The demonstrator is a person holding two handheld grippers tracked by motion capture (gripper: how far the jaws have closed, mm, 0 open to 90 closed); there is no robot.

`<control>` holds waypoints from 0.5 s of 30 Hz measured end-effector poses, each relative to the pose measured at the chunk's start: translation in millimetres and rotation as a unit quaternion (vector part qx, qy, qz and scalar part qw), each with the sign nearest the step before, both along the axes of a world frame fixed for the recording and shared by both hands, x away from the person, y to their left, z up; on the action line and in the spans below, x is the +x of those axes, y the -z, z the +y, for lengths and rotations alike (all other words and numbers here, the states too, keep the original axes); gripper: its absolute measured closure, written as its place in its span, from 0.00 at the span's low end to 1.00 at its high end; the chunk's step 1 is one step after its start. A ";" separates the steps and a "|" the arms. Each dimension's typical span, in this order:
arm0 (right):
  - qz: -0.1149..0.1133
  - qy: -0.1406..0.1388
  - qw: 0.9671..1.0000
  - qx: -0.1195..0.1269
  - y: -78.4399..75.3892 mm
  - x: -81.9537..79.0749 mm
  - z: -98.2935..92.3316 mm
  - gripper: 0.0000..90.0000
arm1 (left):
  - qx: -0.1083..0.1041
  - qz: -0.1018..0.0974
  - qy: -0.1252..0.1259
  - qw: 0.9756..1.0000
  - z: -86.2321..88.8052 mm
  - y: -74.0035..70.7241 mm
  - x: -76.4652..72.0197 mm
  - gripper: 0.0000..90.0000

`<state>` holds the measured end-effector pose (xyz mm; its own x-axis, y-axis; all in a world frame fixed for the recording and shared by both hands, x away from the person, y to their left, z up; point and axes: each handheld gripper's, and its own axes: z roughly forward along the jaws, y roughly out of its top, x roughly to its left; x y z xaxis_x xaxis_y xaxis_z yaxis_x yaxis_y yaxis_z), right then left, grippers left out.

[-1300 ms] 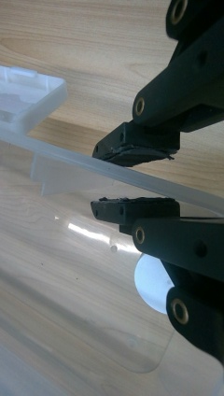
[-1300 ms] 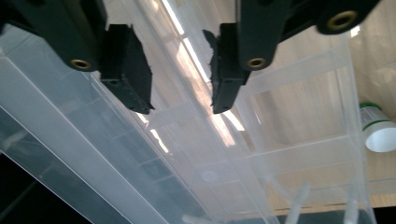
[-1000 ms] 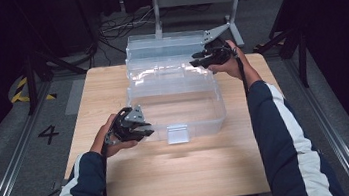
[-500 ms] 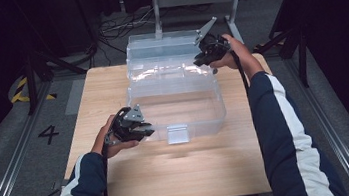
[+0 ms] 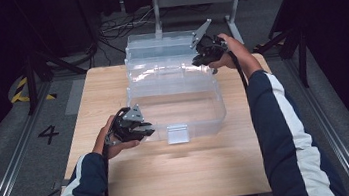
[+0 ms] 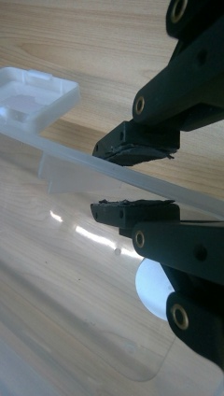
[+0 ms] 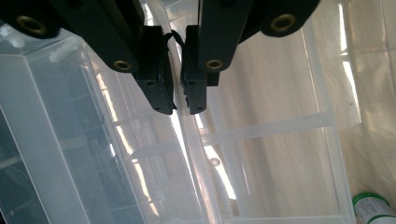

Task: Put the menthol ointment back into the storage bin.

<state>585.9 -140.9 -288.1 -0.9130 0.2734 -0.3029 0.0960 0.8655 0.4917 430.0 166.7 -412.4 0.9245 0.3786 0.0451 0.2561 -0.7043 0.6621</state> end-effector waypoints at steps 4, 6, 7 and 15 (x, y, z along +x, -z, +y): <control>0.001 -0.001 1.000 -0.003 -0.1 0.1 1.5 0.93 | 0.000 -0.001 0.000 1.000 0.1 0.1 -0.2 0.79; 0.000 -0.002 1.000 -0.002 0.2 0.1 2.0 0.93 | -0.001 -0.001 0.000 1.000 0.2 0.1 -0.2 0.79; 0.000 -0.001 1.000 -0.001 0.4 0.3 1.7 0.93 | -0.001 -0.001 0.000 1.000 0.2 0.2 -0.3 0.79; 0.001 0.001 1.000 0.011 1.6 0.7 -0.2 0.92 | -0.009 0.003 -0.003 1.000 1.0 0.6 -0.2 0.79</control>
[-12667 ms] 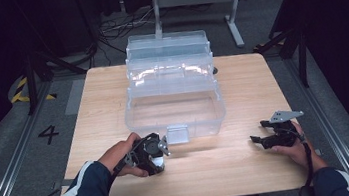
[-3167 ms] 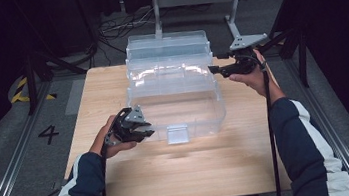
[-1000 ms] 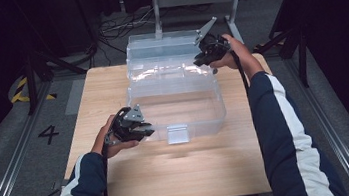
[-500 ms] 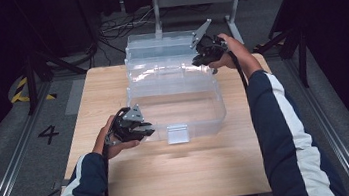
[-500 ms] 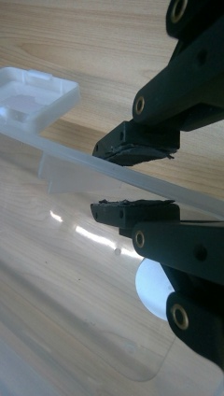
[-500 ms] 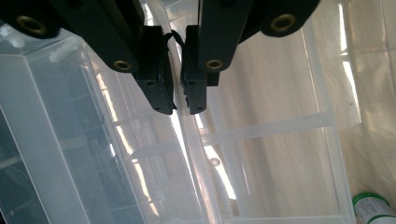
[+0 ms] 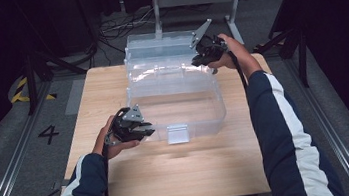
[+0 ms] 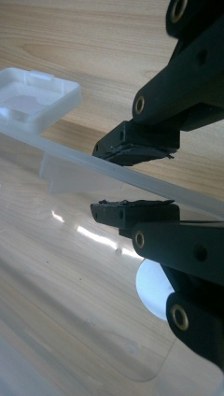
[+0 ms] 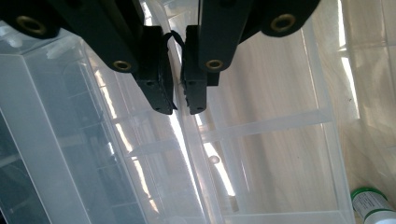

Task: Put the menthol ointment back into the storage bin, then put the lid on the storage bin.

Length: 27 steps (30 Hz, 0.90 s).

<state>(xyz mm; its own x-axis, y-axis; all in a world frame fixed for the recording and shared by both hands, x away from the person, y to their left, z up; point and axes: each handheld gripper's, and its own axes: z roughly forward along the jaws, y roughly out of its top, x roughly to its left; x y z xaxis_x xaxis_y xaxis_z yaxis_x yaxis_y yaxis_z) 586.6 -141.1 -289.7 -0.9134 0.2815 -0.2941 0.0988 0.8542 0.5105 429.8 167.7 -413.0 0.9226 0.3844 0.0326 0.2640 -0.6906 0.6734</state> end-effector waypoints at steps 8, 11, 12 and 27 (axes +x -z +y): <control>-0.003 -0.004 1.000 0.003 -0.1 -1.0 0.5 0.93 | -0.004 -0.007 -0.003 1.000 0.2 0.8 -1.2 0.79; -0.004 0.002 1.000 0.013 1.2 -2.9 -0.2 0.93 | -0.005 -0.007 -0.004 1.000 0.2 0.9 -1.3 0.78; -0.004 0.002 1.000 0.016 1.2 -4.0 -1.0 0.93 | -0.007 -0.006 -0.005 1.000 0.2 1.1 -1.5 0.78; -0.009 -0.009 1.000 0.027 0.8 -15.9 -5.9 0.96 | -0.017 -0.003 -0.004 1.000 0.3 1.6 -3.2 0.77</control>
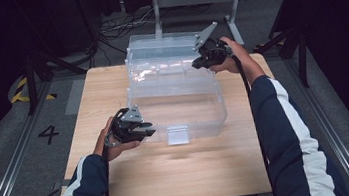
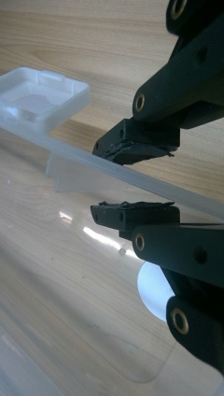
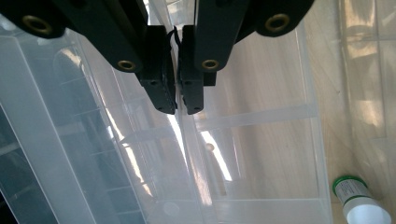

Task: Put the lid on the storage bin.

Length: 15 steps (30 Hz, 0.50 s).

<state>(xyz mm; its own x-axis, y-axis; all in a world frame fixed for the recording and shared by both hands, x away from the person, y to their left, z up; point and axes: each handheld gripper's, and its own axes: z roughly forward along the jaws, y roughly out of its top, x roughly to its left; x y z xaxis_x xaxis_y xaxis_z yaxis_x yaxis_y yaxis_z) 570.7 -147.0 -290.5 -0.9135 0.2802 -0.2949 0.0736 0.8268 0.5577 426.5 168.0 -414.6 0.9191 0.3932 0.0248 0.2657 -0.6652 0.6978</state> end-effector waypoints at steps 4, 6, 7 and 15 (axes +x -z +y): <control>-0.007 -0.005 1.000 -0.004 -1.0 -4.7 1.7 0.96 | 0.000 0.000 -0.001 1.000 -0.4 0.0 -0.5 0.76; -0.006 -0.008 1.000 -0.002 -1.3 -6.4 2.3 0.97 | -0.003 0.000 -0.002 1.000 -0.7 0.4 -1.1 0.76; -0.008 -0.012 1.000 -0.004 -2.0 -8.0 2.6 0.97 | -0.003 0.000 -0.003 1.000 -0.9 0.3 -1.2 0.76; -0.017 -0.020 1.000 -0.017 -4.7 -15.4 6.3 0.98 | -0.003 -0.002 -0.008 1.000 -1.7 0.4 -2.4 0.75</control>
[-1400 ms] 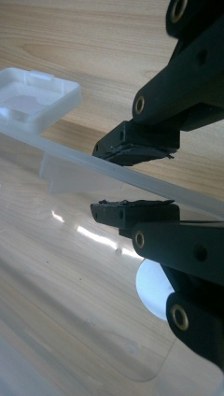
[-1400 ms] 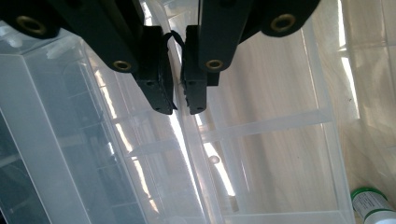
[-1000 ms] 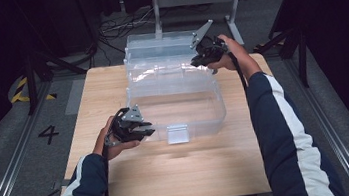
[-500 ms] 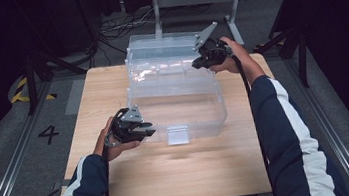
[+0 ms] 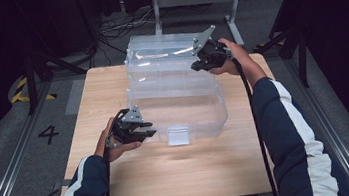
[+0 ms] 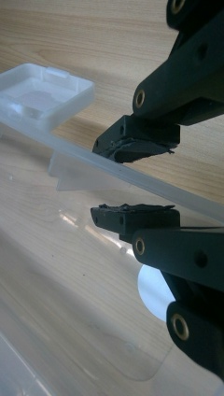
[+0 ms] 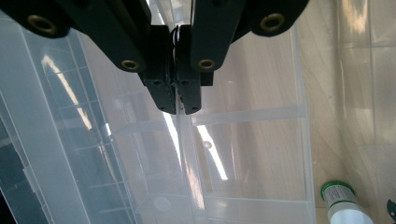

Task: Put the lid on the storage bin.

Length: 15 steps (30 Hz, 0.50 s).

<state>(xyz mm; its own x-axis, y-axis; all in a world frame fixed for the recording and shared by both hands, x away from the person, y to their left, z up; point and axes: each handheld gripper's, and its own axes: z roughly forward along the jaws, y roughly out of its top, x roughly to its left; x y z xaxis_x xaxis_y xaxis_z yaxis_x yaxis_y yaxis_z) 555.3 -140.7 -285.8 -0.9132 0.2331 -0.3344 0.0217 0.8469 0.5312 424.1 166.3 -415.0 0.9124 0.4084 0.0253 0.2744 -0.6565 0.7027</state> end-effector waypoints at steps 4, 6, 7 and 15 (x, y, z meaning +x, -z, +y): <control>0.003 -0.005 1.000 0.000 -1.8 -4.6 0.3 0.98 | -0.001 -0.001 -0.003 1.000 -0.4 0.2 -0.6 0.74; -0.002 -0.007 1.000 -0.004 -2.3 -7.0 1.3 0.98 | -0.002 -0.002 -0.005 1.000 -0.8 0.4 -0.9 0.74; -0.004 -0.007 1.000 -0.007 -2.7 -8.9 2.0 0.98 | -0.003 -0.002 -0.005 1.000 -0.7 0.5 -1.1 0.74; -0.005 -0.012 1.000 -0.008 -3.7 -15.7 1.7 0.98 | -0.004 -0.004 -0.010 1.000 -3.0 0.6 -2.3 0.73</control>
<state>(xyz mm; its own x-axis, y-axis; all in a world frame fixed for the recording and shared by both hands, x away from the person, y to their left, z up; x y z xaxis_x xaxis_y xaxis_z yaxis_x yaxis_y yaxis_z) 539.7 -139.0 -282.0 -0.9150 0.2060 -0.3470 -0.0041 0.8551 0.5184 421.8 163.3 -415.6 0.9042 0.4261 0.0303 0.2806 -0.6459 0.7100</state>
